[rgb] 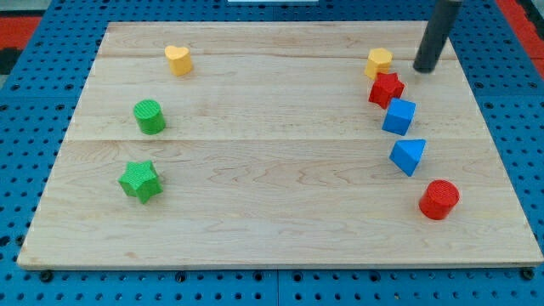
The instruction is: Move the yellow hexagon towards top right
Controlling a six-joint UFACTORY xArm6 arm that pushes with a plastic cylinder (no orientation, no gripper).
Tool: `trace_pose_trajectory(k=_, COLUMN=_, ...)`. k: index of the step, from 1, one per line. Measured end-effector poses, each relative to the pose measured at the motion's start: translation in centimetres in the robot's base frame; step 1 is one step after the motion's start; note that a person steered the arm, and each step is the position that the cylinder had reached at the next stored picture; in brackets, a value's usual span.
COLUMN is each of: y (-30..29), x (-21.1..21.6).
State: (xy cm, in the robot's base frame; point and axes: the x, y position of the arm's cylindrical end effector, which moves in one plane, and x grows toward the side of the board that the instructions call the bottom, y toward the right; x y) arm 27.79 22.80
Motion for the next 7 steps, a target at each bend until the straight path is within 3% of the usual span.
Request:
trace_pose_trajectory(k=1, y=-4.7, x=-7.1)
trace_pose_trajectory(k=3, y=-32.4, x=-7.5)
trace_pose_trajectory(k=4, y=-39.1, x=-4.3)
trace_pose_trajectory(k=5, y=-40.2, x=-0.2)
trace_pose_trajectory(k=7, y=-28.6, x=0.6)
